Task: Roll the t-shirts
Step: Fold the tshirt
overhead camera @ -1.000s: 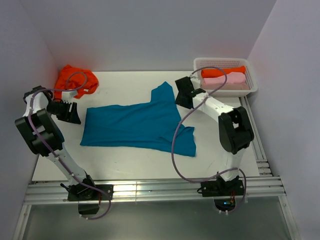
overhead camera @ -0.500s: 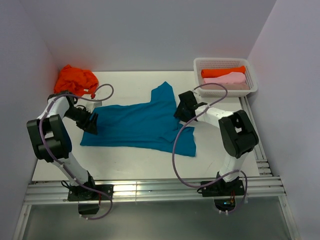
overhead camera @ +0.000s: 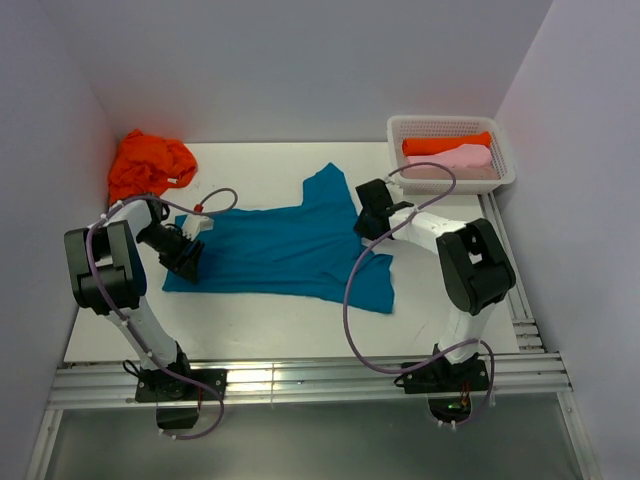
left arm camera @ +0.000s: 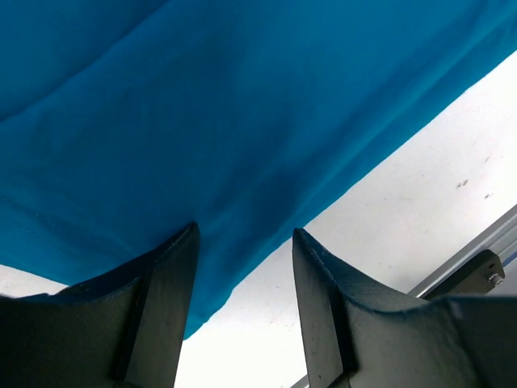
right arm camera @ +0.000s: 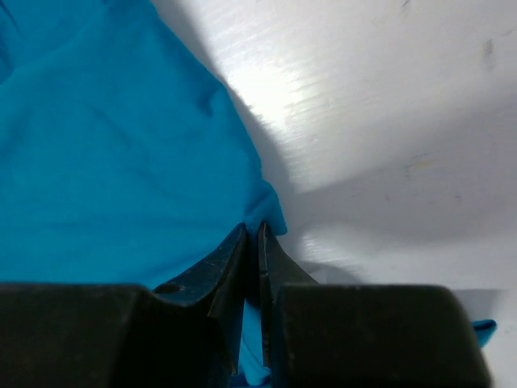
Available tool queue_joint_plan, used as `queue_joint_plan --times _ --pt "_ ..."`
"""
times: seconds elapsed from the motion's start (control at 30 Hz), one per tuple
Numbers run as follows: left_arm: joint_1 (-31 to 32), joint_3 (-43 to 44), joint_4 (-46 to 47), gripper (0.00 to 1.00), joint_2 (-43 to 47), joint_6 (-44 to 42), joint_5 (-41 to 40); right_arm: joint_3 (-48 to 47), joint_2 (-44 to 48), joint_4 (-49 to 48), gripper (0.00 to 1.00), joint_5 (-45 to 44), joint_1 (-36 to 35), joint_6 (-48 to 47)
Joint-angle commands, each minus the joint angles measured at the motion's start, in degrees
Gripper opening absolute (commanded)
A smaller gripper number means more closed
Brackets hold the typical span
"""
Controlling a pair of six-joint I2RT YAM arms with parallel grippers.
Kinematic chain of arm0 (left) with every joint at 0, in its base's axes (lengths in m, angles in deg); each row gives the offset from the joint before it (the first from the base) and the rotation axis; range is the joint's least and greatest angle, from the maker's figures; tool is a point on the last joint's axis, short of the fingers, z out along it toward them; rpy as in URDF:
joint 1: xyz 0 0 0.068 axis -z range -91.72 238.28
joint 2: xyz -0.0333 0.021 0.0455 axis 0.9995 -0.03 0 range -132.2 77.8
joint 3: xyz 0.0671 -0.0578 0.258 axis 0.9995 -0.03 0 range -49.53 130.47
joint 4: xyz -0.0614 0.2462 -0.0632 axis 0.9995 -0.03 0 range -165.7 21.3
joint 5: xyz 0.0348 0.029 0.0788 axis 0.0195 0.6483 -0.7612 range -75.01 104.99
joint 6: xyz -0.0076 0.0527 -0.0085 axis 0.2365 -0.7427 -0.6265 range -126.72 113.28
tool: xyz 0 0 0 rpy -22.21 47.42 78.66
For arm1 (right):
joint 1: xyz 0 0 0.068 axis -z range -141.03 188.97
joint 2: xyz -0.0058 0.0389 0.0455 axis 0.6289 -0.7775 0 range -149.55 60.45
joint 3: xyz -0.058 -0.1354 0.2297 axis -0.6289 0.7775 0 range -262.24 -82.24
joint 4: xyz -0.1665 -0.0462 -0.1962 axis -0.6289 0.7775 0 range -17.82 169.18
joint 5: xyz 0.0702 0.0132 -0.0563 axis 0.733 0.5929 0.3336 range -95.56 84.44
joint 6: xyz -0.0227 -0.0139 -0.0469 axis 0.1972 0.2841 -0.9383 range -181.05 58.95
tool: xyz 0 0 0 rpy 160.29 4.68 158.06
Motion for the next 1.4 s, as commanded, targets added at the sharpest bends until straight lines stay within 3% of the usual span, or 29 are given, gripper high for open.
queue_joint_plan --times 0.0,0.33,0.5,0.53,0.67,0.7,0.97,1.17,1.37 --pt "0.6 -0.8 2.3 0.56 -0.4 0.3 -2.2 -4.2 5.2 3.6 0.15 -8.5 -0.4 -4.0" --pt "1.0 -2.1 4.5 0.55 -2.0 1.1 -4.9 -9.4 4.9 8.9 0.24 -15.1 -2.3 -9.4" --pt "1.1 -2.0 4.7 0.54 -2.0 1.1 -5.5 -9.4 3.0 9.9 0.45 -16.1 -2.2 -7.9" --pt "1.1 -2.0 4.7 0.54 -1.9 1.1 -5.6 -9.5 2.8 10.9 0.45 -16.1 -2.0 -7.3" --pt "1.1 -2.0 4.5 0.54 -1.8 1.1 -5.6 -7.4 3.1 10.8 0.26 -13.7 -1.2 -5.2" --pt "1.1 -2.1 4.4 0.54 -1.8 1.1 -5.6 -6.7 3.2 10.5 0.25 -12.9 -0.9 -5.3" --pt "1.0 -1.8 4.1 0.54 -1.5 0.9 -5.2 -0.2 3.5 8.4 0.34 -7.8 0.7 -3.2" --pt "0.9 -1.1 4.2 0.56 1.5 1.7 -2.6 10.7 17.6 7.7 0.49 -9.9 -0.3 3.2" --pt "-0.3 3.4 2.0 0.56 4.4 4.4 2.4 22.0 30.6 9.6 0.53 -9.6 -1.2 10.3"
